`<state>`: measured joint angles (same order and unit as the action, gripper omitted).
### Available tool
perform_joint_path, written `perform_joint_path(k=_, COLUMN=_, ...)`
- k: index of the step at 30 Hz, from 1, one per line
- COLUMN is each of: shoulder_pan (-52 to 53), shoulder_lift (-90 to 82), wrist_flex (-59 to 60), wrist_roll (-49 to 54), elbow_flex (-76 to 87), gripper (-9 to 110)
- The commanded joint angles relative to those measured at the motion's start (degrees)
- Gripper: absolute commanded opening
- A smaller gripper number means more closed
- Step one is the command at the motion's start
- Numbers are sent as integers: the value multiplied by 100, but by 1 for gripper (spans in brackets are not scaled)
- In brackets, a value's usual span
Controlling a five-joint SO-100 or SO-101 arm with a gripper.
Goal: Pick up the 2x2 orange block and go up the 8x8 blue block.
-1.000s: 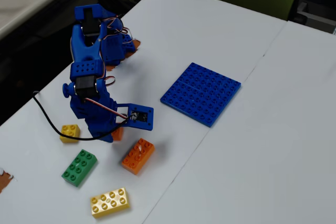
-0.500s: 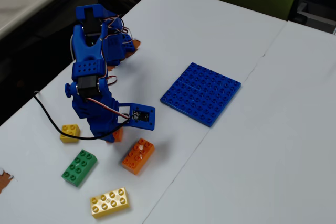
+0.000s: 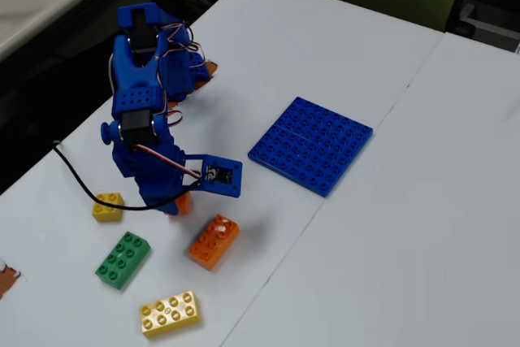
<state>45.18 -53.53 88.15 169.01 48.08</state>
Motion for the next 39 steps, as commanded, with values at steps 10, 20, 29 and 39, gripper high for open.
perform_joint_path(k=10, shoulder_pan=-976, shoulder_lift=-1626, wrist_flex=1204, wrist_roll=-2109, elbow_flex=-712, gripper=0)
perform_joint_path(k=20, shoulder_pan=-2083, shoulder_lift=-2355, wrist_flex=1213, wrist_roll=-3946, elbow_flex=-299, gripper=0)
perform_joint_path(k=29, shoulder_pan=-3270, shoulder_lift=-2443, wrist_flex=1204, wrist_roll=-5845, elbow_flex=-334, gripper=0)
perform_joint_path(k=39, shoulder_pan=-4210, shoulder_lift=-2294, wrist_flex=1143, wrist_roll=-7242, elbow_flex=-396, gripper=0)
